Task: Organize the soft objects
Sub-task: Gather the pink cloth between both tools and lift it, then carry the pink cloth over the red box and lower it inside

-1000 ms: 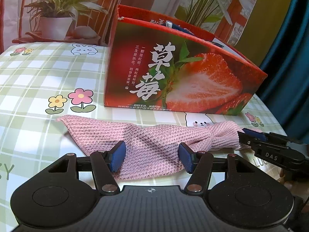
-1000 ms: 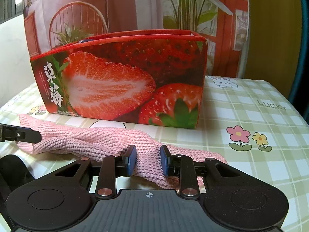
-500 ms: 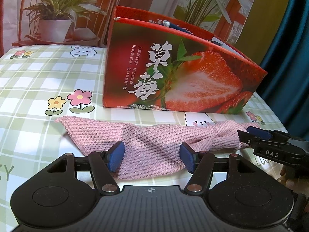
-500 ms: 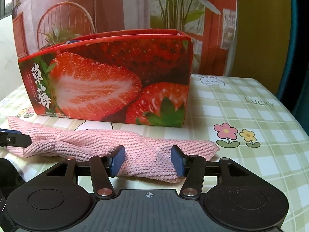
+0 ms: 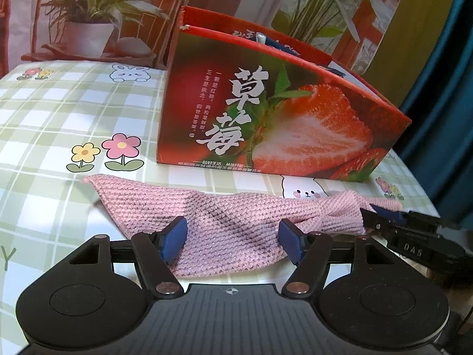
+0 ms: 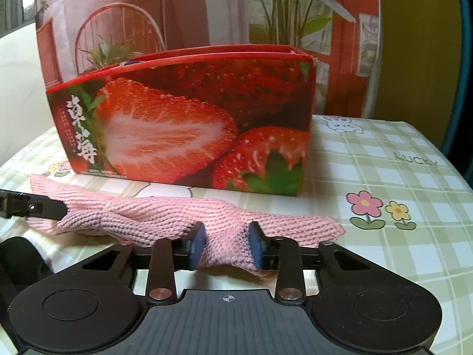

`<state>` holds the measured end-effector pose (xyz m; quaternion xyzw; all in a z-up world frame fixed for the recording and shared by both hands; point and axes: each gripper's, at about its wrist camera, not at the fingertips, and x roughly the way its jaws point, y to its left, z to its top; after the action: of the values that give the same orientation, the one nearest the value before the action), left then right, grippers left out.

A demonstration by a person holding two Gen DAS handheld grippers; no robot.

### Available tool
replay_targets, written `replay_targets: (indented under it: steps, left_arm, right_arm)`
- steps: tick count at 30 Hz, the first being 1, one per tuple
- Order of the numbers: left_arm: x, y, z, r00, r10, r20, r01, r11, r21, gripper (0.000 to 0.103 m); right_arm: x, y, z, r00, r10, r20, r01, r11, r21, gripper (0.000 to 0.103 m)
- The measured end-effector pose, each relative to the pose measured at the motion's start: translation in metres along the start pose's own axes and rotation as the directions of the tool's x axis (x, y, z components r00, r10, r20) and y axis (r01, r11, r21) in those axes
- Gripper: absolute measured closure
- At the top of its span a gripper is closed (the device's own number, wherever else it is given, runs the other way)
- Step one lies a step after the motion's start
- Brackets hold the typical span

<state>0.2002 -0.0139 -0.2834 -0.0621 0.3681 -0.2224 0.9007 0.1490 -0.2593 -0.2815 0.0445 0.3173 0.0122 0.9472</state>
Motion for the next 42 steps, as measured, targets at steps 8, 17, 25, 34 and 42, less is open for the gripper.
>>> replay_targets:
  steps: [8, 17, 25, 34, 42]
  left_arm:
    - [0.003, -0.007, 0.000, 0.998, -0.054, -0.038, 0.054, 0.998, 0.012, 0.066]
    - [-0.014, -0.012, -0.002, 0.995, -0.097, 0.018, 0.097, 0.995, 0.006, 0.073]
    - [-0.059, -0.026, 0.037, 0.975, -0.119, 0.188, 0.105, 0.991, 0.086, 0.073]
    - [-0.075, -0.044, 0.100, 0.959, -0.160, 0.233, 0.125, 0.980, 0.156, 0.073]
    - [-0.021, -0.049, 0.148, 0.989, -0.105, 0.100, 0.082, 0.974, 0.210, 0.073]
  right_arm:
    - [-0.003, 0.003, 0.000, 0.998, 0.057, -0.003, -0.057, 0.998, -0.017, 0.090]
    - [-0.028, -0.002, 0.005, 0.992, 0.094, 0.082, -0.095, 0.995, 0.016, 0.092]
    - [-0.061, -0.006, 0.035, 0.972, 0.117, 0.202, -0.122, 0.993, 0.012, 0.092]
    - [-0.082, -0.011, 0.099, 0.930, 0.141, 0.340, -0.127, 0.990, -0.063, 0.092]
    - [-0.034, -0.017, 0.146, 0.963, 0.120, 0.243, -0.104, 0.992, -0.076, 0.092]
